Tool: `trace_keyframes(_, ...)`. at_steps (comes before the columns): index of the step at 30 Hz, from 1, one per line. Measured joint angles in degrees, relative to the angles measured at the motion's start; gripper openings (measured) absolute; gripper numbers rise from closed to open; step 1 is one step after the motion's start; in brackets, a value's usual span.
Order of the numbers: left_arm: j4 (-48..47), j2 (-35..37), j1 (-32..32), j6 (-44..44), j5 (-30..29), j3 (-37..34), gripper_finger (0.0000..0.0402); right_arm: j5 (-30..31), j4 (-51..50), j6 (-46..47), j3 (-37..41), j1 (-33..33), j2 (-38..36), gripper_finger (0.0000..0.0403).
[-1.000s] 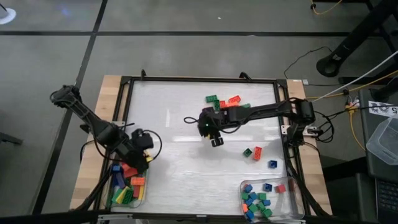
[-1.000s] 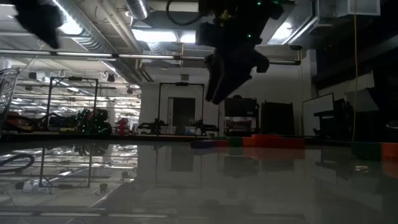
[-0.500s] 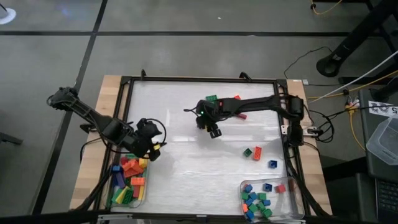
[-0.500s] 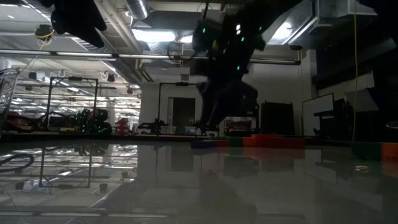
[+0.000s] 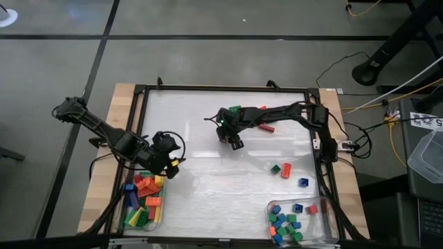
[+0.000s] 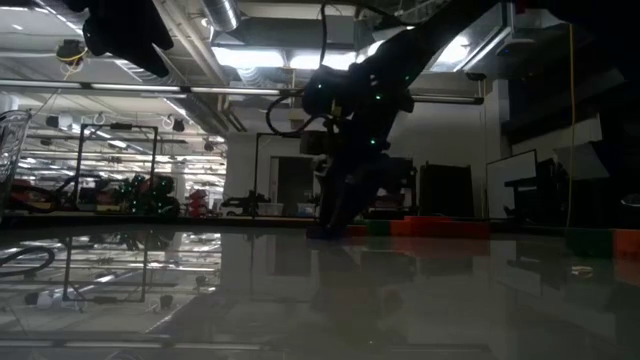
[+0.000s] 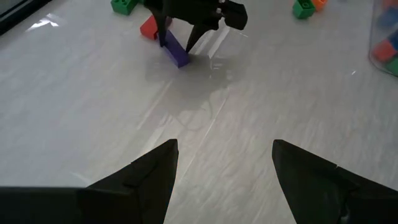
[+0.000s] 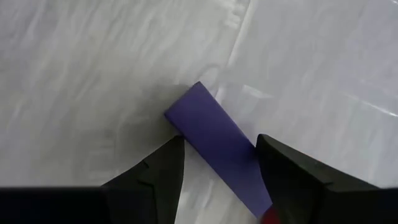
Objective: Sort blocks by size
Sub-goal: Put the large violet block into the left transparent bin
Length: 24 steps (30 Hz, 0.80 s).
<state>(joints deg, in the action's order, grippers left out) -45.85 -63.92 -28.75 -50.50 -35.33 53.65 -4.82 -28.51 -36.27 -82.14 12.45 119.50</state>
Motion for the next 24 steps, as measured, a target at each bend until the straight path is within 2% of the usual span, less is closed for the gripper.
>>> trace_keyframes(4, 0.0, 0.0, 0.0, 0.0, 0.1, 0.0, 0.0249, -2.9, -3.7, 3.7, 0.1, -0.9, 0.2, 0.02)
trace_keyframes(13, 0.0, 0.0, 0.0, 0.0, 0.2, 0.0, 0.0249, -0.2, -5.1, 9.8, 0.1, -6.0, 0.4, 0.0194)
trace_keyframes(16, 0.0, 0.0, 0.0, 0.0, 0.2, 0.0, 0.0249, 0.0, -5.2, 11.8, 0.1, -6.3, 0.4, 0.0171)
trace_keyframes(21, 1.6, -0.4, 0.0, 0.3, 0.2, 0.0, 0.0249, -1.4, -4.7, 14.8, 0.2, -6.4, 0.5, 0.0102)
trace_keyframes(24, 2.9, -0.9, 0.0, 3.4, 0.2, 0.0, 0.0249, -2.7, -3.9, 15.0, 0.0, -6.6, 0.6, 0.0097)
